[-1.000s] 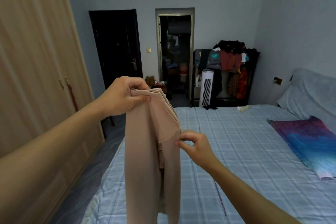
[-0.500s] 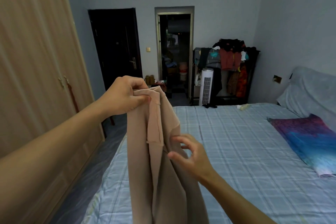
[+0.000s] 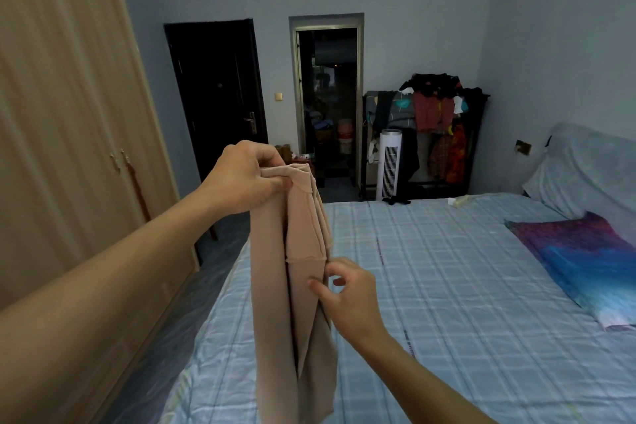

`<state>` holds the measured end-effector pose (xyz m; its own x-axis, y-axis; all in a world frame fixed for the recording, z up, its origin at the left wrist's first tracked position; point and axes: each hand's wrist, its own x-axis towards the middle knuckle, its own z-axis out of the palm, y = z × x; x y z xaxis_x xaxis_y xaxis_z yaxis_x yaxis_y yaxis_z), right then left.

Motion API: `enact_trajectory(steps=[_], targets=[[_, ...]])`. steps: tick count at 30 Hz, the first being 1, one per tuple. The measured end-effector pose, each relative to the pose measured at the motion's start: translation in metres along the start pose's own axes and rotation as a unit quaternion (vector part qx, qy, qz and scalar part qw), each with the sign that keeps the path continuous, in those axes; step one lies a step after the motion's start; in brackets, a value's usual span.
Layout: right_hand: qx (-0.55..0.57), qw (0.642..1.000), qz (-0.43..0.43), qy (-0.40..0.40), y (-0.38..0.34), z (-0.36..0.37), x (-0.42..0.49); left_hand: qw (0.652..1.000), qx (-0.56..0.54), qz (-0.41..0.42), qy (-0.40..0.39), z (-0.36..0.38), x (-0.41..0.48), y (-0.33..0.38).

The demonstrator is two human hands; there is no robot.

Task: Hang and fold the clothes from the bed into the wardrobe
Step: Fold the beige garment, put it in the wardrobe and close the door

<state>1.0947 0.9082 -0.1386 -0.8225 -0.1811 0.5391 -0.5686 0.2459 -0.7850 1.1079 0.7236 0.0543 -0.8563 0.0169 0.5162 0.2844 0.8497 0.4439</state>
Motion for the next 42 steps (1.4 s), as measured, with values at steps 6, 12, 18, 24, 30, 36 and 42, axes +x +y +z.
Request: enact_trajectory(steps=[6, 12, 18, 24, 30, 36, 42], targets=[[-0.002, 1.0, 0.003, 0.019, 0.008, -0.006, 0.003, 1.0, 0.003, 0.005, -0.01, -0.002, -0.005, -0.004], [-0.016, 0.996, 0.006, 0.091, 0.018, -0.047, 0.022, 0.999, -0.002, 0.015, -0.036, -0.007, -0.009, -0.006], [-0.002, 0.994, -0.027, 0.107, 0.008, -0.097, 0.046, 0.998, -0.049, 0.025, -0.032, -0.004, 0.003, 0.016], [-0.051, 0.998, -0.013, -0.026, 0.034, -0.128, 0.023, 0.995, -0.073, 0.039, -0.049, 0.019, 0.005, 0.044], [-0.044, 0.997, 0.067, -0.008, 0.069, -0.126, -0.007, 0.996, -0.038, 0.059, -0.06, 0.049, 0.005, 0.065], [-0.005, 0.998, 0.042, 0.052, 0.079, -0.177, -0.008, 0.998, -0.025, 0.027, -0.054, 0.066, -0.006, 0.062], [-0.019, 0.998, -0.007, 0.056, 0.082, -0.213, -0.003, 0.996, -0.07, 0.006, -0.057, 0.082, -0.02, 0.058]])
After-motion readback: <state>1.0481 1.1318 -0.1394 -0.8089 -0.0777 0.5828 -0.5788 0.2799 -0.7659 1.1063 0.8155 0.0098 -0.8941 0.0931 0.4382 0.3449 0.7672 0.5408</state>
